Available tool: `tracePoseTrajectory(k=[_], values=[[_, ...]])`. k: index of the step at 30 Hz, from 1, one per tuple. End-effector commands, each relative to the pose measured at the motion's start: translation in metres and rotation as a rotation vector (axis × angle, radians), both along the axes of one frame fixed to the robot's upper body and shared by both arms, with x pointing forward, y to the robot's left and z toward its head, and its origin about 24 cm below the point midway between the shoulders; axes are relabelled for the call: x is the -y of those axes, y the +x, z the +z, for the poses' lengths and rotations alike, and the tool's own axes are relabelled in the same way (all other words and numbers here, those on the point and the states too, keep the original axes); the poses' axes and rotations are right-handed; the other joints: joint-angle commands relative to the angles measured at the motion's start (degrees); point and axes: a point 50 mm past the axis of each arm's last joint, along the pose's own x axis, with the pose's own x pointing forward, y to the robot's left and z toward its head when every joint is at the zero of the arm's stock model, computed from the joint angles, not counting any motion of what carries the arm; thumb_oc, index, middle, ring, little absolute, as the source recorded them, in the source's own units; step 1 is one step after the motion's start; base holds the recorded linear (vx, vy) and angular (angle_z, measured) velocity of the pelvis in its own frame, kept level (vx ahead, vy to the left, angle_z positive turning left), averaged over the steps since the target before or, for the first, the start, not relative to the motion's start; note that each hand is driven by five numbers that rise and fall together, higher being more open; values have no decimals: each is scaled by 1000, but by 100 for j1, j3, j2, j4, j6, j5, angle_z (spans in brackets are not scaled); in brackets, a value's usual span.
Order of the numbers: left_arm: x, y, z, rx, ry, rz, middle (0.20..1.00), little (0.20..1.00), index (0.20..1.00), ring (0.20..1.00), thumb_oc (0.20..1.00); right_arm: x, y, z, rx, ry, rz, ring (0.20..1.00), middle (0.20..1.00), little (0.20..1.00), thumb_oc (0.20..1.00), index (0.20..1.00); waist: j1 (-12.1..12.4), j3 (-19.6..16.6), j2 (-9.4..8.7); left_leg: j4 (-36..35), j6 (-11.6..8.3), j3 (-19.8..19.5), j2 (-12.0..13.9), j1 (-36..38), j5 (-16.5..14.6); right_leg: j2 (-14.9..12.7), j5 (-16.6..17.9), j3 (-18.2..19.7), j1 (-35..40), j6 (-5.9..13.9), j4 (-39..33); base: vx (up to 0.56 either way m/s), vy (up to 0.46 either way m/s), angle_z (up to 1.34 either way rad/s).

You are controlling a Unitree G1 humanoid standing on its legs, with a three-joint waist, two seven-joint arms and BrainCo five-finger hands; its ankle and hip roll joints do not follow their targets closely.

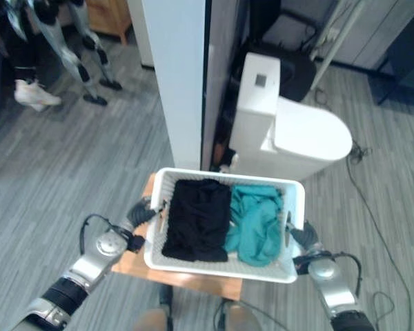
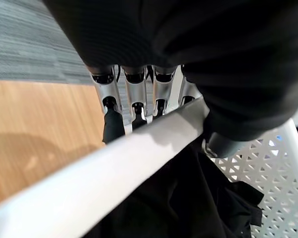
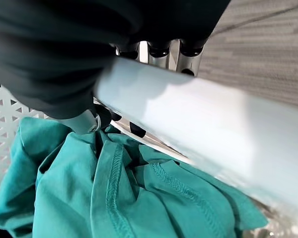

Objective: Grab the laundry basket,head to the washer,open it,put in the laundry and shut it.

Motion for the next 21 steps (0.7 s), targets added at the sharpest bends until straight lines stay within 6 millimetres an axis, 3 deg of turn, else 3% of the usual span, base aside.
tracePoseTrajectory(k=[1,7,13,21], values=[[61,8,19,37,-244,-247,200,200,200,200,200,8,14,32,104,54,66,200,200,200,200,200,-24,-657,190,266,270,-232,3,295,-820,-289,-692,-52,-21,236,691,82,47,-11],[55,15,18,30,-163,-259,200,200,200,200,200,12,16,29,69,46,75,200,200,200,200,200,-67,-831,169,338,328,-112,-26,520,-989,-325,-665,89,103,309,673,30,54,-5],[48,18,18,31,-124,-259,200,200,200,200,200,5,15,23,40,75,95,200,200,200,200,200,-56,-787,110,459,438,55,-105,569,-1115,-375,-526,316,52,409,662,-24,82,-25],[65,33,37,94,-27,-365,200,200,200,200,200,6,4,17,35,132,60,200,200,200,200,200,-187,-597,-66,486,605,85,-401,229,-1082,-632,-18,494,-342,634,685,-95,118,-8]])
